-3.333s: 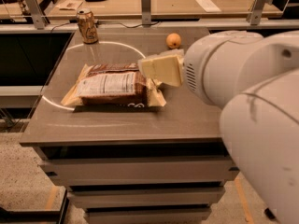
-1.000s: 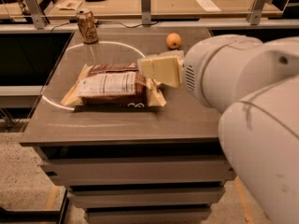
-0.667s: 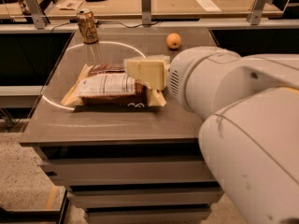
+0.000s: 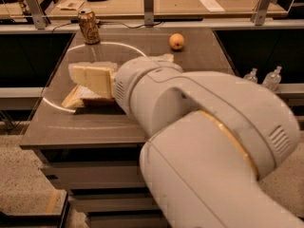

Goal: Move orange can near orange

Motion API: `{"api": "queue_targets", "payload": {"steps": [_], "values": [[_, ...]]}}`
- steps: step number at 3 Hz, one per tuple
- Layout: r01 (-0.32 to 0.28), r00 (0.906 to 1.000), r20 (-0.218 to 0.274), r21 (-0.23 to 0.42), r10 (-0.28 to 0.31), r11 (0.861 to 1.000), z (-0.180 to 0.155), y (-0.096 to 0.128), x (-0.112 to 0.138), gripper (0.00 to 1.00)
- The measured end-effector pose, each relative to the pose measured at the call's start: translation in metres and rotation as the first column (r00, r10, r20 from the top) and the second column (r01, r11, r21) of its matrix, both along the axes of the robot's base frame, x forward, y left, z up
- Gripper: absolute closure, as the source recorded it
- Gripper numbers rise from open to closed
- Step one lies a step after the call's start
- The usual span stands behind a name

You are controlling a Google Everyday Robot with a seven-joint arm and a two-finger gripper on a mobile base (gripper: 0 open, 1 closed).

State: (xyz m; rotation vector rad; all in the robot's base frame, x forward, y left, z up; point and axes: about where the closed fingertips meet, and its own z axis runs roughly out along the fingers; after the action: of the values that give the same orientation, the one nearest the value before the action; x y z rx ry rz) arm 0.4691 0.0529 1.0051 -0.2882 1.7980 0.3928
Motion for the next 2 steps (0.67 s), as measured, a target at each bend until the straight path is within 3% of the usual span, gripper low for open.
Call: {"api": "queue_targets", "payload": {"steps": [1, 2], "values": [[-0.079, 0.9962, 0.036, 0.009, 0.079, 0.997, 0.002, 0.0513, -0.0152, 0.0], [-0.079, 0.9962, 0.036, 0.009, 0.079, 0.997, 0.002, 0.0513, -0.0152, 0.0]]}}
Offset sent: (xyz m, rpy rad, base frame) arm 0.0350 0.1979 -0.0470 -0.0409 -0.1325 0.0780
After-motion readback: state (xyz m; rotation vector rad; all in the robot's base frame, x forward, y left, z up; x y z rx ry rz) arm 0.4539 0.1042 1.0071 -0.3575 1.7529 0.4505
